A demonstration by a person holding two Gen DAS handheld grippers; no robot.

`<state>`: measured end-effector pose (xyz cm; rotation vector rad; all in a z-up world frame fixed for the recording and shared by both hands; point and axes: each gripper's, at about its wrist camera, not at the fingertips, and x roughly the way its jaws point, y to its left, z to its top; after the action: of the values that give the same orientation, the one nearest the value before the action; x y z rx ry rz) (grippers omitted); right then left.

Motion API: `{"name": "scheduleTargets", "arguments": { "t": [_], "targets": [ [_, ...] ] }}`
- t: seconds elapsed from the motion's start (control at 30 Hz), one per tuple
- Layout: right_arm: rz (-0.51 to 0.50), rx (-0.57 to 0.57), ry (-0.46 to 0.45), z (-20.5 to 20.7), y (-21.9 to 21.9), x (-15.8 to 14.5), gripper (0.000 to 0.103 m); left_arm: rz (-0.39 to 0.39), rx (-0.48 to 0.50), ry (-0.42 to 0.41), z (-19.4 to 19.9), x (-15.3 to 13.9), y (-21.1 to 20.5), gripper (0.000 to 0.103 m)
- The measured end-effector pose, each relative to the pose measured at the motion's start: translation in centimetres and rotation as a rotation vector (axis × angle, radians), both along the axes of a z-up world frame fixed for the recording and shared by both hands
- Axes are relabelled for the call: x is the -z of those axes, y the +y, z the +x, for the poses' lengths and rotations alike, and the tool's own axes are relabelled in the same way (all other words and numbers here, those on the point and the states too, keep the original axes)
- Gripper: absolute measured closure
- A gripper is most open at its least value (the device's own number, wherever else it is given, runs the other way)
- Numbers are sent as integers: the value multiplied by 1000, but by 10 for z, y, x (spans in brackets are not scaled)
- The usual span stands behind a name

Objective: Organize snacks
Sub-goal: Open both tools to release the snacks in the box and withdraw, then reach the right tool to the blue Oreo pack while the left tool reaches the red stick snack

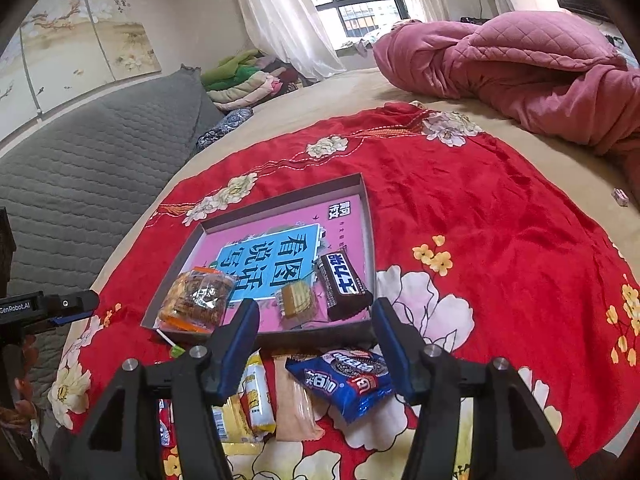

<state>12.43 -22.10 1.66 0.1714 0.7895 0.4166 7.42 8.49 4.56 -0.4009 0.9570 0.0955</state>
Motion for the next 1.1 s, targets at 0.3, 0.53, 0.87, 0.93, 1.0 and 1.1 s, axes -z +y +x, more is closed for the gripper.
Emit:
{"name": "scheduleTargets", "arguments": {
  "t": [0.3, 0.53, 0.87, 0.93, 1.0, 1.1],
  "targets": [
    [-15, 4, -2, -7, -3, -2, 44, -12, 8, 19, -10, 2, -3, 50],
    [-33, -6, 7, -13, -4, 0, 43, -18, 17, 50, -15, 10, -10, 50],
    [-44, -19, 28, -15, -4, 4, 43, -31, 44, 132, -21, 36, -30, 50],
    [-45, -19, 34, -16, -4, 6, 43, -33, 47, 153, -21, 42, -34, 50],
    [-44, -18, 40, -16, -4, 7, 43, -29, 52, 171, -22, 47, -38, 50],
    [-44, -17, 52, -15, -4, 9, 43, -27, 58, 186, -22, 52, -40, 50]
  ]
}}
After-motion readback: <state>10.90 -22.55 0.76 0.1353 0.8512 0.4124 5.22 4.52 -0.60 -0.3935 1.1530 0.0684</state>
